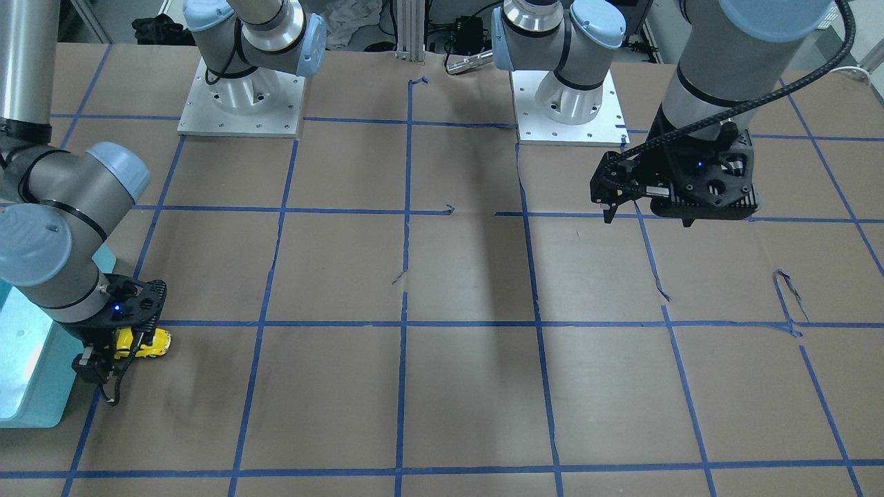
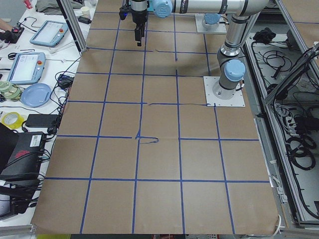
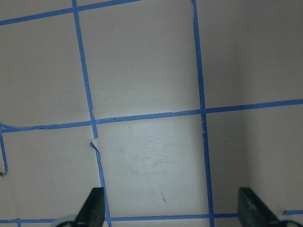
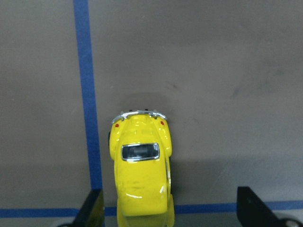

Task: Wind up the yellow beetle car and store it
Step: 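Lift the car with the right gripper and carry it over the blue bin, then lower the car into the blue bin and open the right gripper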

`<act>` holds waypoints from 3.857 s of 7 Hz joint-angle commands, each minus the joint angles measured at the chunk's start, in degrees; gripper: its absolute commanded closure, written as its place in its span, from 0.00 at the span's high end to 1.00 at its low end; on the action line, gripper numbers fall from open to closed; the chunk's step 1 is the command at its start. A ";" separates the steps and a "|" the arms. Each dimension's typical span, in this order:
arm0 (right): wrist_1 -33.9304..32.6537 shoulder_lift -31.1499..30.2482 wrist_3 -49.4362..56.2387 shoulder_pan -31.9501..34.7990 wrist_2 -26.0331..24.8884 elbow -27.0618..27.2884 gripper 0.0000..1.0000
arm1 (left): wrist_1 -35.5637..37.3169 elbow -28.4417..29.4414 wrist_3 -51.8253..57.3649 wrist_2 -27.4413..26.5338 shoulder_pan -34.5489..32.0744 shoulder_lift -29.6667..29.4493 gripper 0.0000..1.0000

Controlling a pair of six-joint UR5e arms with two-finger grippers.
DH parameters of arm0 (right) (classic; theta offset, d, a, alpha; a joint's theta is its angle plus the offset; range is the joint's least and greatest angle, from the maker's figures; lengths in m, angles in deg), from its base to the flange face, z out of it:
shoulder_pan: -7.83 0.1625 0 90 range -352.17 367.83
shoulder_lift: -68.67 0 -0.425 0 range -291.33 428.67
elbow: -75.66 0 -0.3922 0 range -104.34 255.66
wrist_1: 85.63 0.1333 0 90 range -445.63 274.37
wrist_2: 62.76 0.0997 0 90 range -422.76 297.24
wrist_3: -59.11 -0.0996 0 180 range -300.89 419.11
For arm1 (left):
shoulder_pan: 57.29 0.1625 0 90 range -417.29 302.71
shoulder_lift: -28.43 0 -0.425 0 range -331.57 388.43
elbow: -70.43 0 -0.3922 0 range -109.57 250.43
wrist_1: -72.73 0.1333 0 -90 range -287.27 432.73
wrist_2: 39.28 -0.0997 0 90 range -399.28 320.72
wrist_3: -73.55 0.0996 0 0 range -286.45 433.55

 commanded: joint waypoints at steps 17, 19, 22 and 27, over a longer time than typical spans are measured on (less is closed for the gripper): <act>6.99 2.27 22.70 -19.62 1.43 -6.19 0.00 | -0.25 -2.28 7.06 2.22 -0.14 1.94 1.00; 5.66 3.25 22.53 -19.70 2.58 -4.87 0.12 | -0.34 -2.27 8.46 2.74 -0.23 3.44 1.00; 6.88 0.19 22.35 -19.79 3.72 -5.47 1.00 | -1.65 -3.24 8.47 8.20 0.12 5.02 1.00; 20.51 -17.72 -0.13 -13.40 7.58 -8.98 1.00 | -0.87 -3.42 8.47 7.49 4.41 3.62 1.00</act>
